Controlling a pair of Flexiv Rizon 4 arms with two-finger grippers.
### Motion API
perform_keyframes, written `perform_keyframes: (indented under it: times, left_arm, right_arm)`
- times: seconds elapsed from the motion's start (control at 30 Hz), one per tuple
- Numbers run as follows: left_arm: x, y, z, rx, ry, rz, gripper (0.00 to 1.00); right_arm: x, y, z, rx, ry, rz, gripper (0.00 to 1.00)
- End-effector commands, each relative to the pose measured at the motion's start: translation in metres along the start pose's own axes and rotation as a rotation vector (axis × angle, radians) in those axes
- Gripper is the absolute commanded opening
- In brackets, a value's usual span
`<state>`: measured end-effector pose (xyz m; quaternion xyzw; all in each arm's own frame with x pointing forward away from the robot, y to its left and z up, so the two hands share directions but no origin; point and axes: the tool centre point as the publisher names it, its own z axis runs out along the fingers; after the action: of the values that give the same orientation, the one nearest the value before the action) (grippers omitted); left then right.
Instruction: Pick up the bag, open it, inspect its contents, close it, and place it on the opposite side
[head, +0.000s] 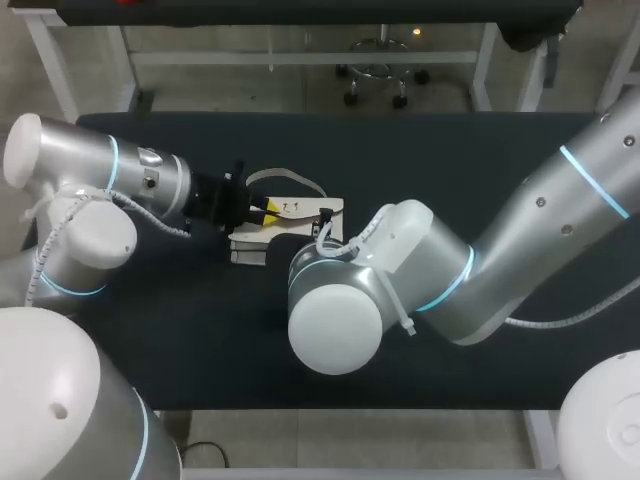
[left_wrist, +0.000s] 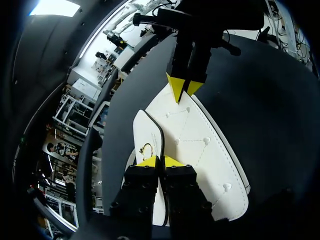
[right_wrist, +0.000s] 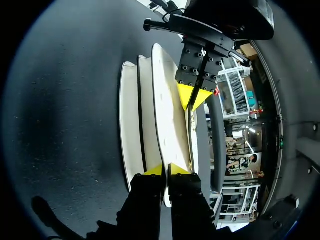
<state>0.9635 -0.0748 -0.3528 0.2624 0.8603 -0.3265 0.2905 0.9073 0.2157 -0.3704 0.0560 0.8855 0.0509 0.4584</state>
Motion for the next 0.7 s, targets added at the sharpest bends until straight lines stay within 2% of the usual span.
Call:
perform_keyframes:
  times: [0.03,0.13,0.4,0.7]
  left_arm:
    - [0.002,0.005,0.002,-0.015,0.002,-0.034,0.0]
    - [0.004,0.009,0.005,-0.007,0.002,-0.062,0.0]
    - [0.002,0.001,0.007,0.013,-0.006,-0.045,0.0]
    - [0.003,0.019,0.004,-0.023,0.011,-0.057,0.0]
  right_arm:
    - [0.001,0.001,0.001,0.0,-0.003,0.001,0.0]
    - [0.001,0.001,0.001,0.0,-0.003,0.001,0.0]
    - [0.001,0.001,0.001,0.0,-0.003,0.001,0.0]
    - [0.001,0.001,0.001,0.0,-0.003,0.001,0.0]
